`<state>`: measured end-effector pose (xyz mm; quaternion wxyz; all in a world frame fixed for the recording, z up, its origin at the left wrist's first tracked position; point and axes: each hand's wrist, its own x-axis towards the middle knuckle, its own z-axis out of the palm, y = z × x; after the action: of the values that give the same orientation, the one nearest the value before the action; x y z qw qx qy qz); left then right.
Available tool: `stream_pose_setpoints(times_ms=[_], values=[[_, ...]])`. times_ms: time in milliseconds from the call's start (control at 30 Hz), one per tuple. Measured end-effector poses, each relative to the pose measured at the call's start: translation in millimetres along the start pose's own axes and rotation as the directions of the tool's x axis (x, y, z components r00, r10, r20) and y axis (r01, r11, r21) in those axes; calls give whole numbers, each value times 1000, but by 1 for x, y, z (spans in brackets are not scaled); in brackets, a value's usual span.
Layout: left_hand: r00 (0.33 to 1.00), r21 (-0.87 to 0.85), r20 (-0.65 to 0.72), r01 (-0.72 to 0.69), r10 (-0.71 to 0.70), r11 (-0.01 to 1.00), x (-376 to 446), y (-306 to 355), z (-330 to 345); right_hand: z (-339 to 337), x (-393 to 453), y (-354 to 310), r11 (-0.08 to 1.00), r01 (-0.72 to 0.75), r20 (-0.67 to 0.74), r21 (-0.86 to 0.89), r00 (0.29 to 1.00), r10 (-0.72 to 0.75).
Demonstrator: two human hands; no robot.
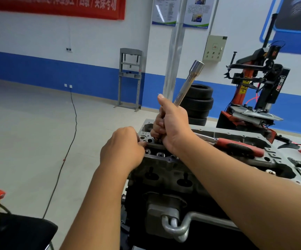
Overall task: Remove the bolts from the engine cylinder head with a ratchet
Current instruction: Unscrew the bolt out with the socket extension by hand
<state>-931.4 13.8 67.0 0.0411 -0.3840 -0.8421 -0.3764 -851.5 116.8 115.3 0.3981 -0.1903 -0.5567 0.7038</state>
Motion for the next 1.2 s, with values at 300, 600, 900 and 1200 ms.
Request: stream_pose_setpoints(times_ms=[300, 600, 900, 1200], values=[[999, -107, 36, -29, 33, 994, -2, -2, -13, 8, 0, 0, 1000, 19, 5, -6, 1000, -19], [1000, 128, 30, -8, 5, 992, -5, 9, -14, 4, -2, 5, 999, -31, -10, 31, 999, 31], [1000, 53, -10, -19, 19, 998, 2, 6, -12, 2, -3, 8, 996, -42, -6, 82, 999, 42], [999, 85, 35, 25, -28, 996, 3, 10, -14, 3, -3, 10, 998, -14, 4, 60, 1000, 14]])
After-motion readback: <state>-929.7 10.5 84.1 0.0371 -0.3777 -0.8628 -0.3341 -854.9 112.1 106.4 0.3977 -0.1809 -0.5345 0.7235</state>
